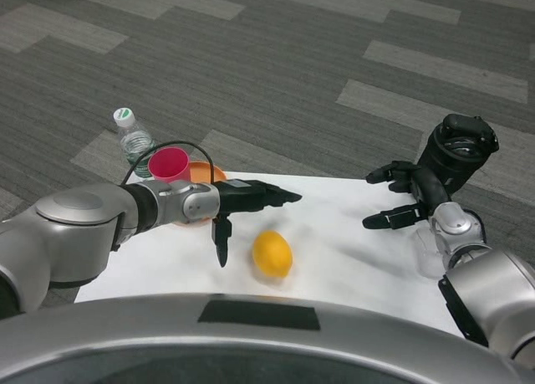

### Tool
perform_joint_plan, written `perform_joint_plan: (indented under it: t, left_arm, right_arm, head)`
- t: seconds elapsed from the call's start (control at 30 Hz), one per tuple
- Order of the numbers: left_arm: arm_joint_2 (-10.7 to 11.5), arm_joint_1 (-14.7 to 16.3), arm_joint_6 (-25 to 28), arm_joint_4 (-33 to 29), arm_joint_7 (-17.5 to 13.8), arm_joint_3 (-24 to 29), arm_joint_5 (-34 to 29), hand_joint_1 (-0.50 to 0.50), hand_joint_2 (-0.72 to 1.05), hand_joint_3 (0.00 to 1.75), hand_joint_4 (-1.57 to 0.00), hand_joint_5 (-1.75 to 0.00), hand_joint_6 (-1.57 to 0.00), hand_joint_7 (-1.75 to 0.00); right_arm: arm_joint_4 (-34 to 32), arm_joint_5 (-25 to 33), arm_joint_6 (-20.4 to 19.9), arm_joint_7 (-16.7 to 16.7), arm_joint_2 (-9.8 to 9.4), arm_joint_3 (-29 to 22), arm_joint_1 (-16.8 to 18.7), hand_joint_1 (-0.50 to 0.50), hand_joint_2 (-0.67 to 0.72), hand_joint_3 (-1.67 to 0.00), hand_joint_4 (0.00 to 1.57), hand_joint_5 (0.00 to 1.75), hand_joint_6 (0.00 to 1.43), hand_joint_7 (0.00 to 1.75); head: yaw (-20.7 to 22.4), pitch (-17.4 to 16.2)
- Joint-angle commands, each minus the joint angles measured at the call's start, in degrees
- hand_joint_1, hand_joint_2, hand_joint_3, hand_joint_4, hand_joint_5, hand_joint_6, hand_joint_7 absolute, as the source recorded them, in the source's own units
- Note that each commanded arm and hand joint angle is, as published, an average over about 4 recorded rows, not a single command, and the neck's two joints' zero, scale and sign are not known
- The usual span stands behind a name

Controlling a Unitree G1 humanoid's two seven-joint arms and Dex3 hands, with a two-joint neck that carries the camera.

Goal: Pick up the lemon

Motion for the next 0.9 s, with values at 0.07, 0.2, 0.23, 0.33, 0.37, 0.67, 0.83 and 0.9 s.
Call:
perform_joint_plan:
  t: [0.07, 0.2, 0.23, 0.33, 0.37, 0.67, 0.83, 0.9]
  left_arm:
    - [-0.38, 0.33, 0.33, -0.76, 1.3, 0.95, -0.08, 0.5, 0.07, 0.09, -0.87, -0.21, -0.23, 0.0]
    - [-0.97, 1.28, 0.33, -1.31, 1.76, 1.1, -1.01, 0.5, 0.07, 0.09, -0.9, -0.31, -0.24, 0.0]
    - [-1.13, 1.61, 0.33, -1.33, 1.9, 1.34, -1.34, 0.5, 0.07, 0.09, -0.9, -0.31, -0.24, 0.0]
    - [-1.28, 2.2, 0.33, -1.4, 2.09, 1.96, -1.64, 0.5, 0.07, 0.09, -0.93, -0.31, -0.24, 0.0]
    - [-1.28, 2.25, 0.33, -1.46, 2.14, 1.96, -1.64, 0.5, 0.07, 0.09, -0.94, -0.31, -0.24, 0.0]
    - [-1.11, 2.33, 0.99, -3.92, 2.14, -1.07, -1.16, 0.5, 0.01, 0.09, -1.13, -0.72, -0.31, 0.0]
    - [-1.06, 2.2, 1.91, -4.72, 1.96, -2.0, 0.99, 0.5, 0.03, 0.09, -1.16, -0.77, -0.35, 0.0]
    - [-1.02, 1.89, 2.62, -5.33, 1.65, -2.0, 3.32, 0.5, 0.07, 0.09, -1.17, -0.85, -0.39, 0.0]
  right_arm:
    - [-0.12, -0.02, 0.34, 0.12, -1.03, 0.86, -2.34, 0.38, -0.16, -0.32, 0.26, 1.26, 0.71, 0.77]
    - [-0.12, -0.08, 0.34, 0.12, -1.18, 1.93, -2.95, 0.38, -0.16, -0.32, 0.26, 1.26, 0.71, 0.77]
    - [-0.12, -0.08, 0.34, 0.12, -1.18, 2.33, -3.06, 0.38, -0.16, -0.32, 0.27, 1.26, 0.71, 0.77]
    - [-0.12, -0.02, 0.34, 0.12, -1.12, 2.81, -3.11, 0.38, -0.16, -0.32, 0.29, 1.26, 0.71, 0.77]
    - [-0.12, -0.02, 0.34, 0.12, -1.12, 2.81, -3.11, 0.38, -0.16, -0.32, 0.29, 1.26, 0.71, 0.77]
    - [-0.8, -0.02, 0.34, 0.12, -1.16, 3.58, -3.11, 0.38, -0.16, -0.32, 0.31, 1.26, 0.69, 0.77]
    - [-1.13, -0.02, 0.34, 0.03, -1.34, 3.65, -3.11, 0.38, -0.16, -0.32, 0.31, 1.26, 0.69, 0.77]
    - [-1.22, -0.02, 0.34, -0.01, -1.38, 3.73, -3.11, 0.38, -0.16, -0.32, 0.31, 1.26, 0.69, 0.77]
  head:
    - [-0.02, -0.12]
    - [-0.08, -0.37]
    - [-0.1, -0.45]
    - [-0.37, -0.72]
    - [-0.48, -0.93]
    - [-1.36, -2.08]
    - [-1.25, -2.49]
    - [-1.4, -2.5]
